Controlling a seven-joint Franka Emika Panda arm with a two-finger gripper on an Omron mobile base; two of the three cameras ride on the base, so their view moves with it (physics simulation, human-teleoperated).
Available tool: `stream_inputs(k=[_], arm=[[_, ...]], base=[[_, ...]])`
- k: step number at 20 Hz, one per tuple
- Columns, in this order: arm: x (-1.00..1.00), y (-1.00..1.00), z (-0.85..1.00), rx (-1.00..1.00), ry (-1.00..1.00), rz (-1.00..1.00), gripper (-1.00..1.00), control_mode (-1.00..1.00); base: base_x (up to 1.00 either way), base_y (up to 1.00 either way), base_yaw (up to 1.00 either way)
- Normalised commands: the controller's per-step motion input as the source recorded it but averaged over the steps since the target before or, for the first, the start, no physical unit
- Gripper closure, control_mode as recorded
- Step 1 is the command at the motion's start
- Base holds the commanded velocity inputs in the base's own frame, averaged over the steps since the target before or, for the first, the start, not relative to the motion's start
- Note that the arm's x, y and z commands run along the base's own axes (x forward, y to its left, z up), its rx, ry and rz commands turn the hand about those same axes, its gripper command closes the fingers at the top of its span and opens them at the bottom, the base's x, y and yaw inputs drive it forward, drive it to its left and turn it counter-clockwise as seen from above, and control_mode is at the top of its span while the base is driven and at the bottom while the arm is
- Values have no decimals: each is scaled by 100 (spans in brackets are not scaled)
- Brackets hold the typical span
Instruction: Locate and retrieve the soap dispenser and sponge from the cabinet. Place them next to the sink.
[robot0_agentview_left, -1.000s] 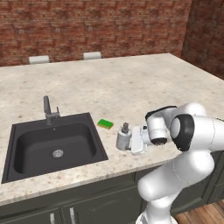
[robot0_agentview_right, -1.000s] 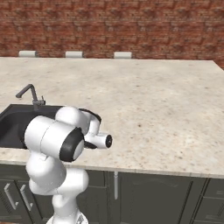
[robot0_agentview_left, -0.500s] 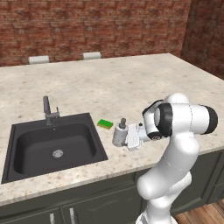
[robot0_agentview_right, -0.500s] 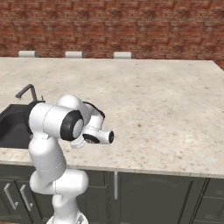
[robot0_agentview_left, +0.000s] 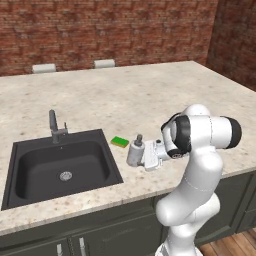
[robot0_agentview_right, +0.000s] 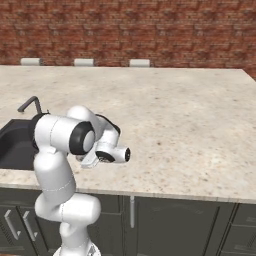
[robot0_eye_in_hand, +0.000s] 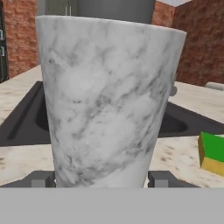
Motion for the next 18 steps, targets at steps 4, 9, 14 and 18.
stream_inputs(k=[4,9,14,18], arm=[[0,8,-19,-7,-1,0,100,-100],[0,1,-8,-2,0,0,100,-100],[0,1,-2,0,0,0,100,-100],[0,5,-5,0,-2,0,-100,-100]], base=[[0,0,0],[0,0,0],[0,0,0],[0,0,0]])
